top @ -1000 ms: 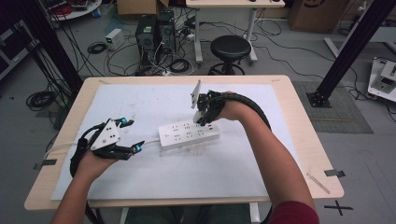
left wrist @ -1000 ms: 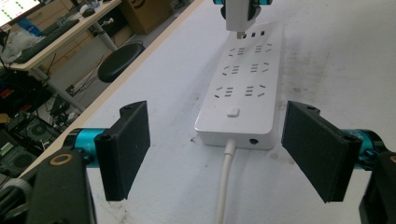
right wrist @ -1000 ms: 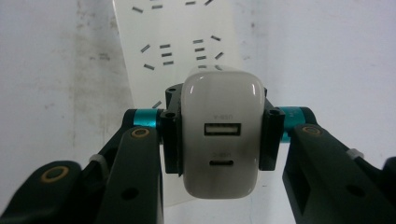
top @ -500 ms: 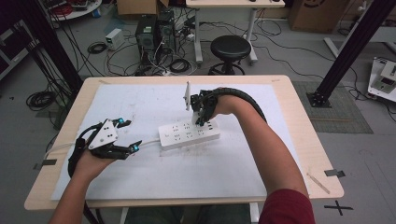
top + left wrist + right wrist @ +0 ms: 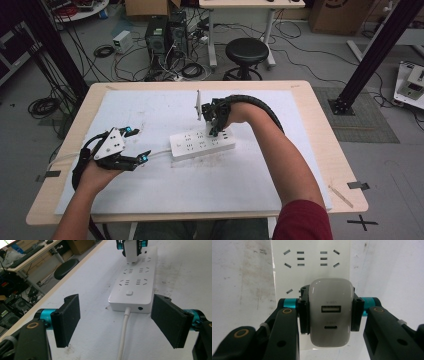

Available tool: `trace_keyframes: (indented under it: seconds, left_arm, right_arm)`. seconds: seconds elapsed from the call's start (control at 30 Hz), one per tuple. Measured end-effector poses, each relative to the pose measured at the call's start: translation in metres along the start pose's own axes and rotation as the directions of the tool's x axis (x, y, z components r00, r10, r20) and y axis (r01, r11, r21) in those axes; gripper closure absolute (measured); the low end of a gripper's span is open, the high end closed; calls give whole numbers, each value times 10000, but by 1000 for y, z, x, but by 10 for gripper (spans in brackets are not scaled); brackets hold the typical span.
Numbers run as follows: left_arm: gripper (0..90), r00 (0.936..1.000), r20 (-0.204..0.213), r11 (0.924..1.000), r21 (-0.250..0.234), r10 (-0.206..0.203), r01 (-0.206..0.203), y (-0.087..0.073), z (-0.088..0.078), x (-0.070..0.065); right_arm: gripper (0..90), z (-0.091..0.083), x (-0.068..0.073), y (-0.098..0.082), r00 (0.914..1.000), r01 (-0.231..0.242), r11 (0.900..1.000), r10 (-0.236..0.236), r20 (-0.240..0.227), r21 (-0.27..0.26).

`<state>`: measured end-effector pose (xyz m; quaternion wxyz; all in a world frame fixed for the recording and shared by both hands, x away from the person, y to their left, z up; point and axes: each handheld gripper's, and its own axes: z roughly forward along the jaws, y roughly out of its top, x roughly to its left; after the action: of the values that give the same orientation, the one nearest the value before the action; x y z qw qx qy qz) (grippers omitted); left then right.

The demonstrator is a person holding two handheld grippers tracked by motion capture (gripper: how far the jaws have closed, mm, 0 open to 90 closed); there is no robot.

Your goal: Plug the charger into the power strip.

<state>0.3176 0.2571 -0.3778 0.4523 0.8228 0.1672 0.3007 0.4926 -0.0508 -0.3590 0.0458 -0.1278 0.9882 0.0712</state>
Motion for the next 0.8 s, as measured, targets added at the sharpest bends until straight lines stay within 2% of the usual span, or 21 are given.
trace_keyframes:
  seconds: [0.07,0.1,0.13,0.23,0.43,0.53,0.67,0.73,0.8]
  left_arm:
    - [236,10000,-21,10000,14,-30,30,0,1,0]
    - [236,10000,-15,10000,47,46,-46,0,1,0]
    - [236,10000,-12,9999,86,67,-67,0,1,0]
    - [236,10000,-9,10000,-1,47,-47,1,0,-1]
    - [236,10000,-9,10000,83,38,-37,1,2,0]
    - [236,10000,-20,10000,-41,6,-6,2,3,-2]
    - [236,9999,34,9999,48,99,-100,3,3,-5]
    - [236,9999,53,10000,4,94,-94,2,1,-6]
    - [236,10000,35,10000,55,50,-50,1,0,-6]
  right_arm:
    - [632,1,0,1,10000,-56,9999,57,-74,127]
    - [634,6,0,2,9999,10,9992,-3,-172,399]
    - [634,9,-2,4,9998,96,9994,-90,-187,330]
    - [634,8,-4,1,9992,-104,9996,114,-372,280]
    - [636,9,-5,1,9990,-182,9995,193,-408,271]
    - [636,11,-7,0,9983,-255,9995,263,-514,161]
    - [636,15,-10,2,9960,-409,9990,423,-783,196]
    - [635,16,-10,0,9965,-380,9993,380,-740,7]
    - [633,16,-10,0,9963,-351,9993,357,-779,84]
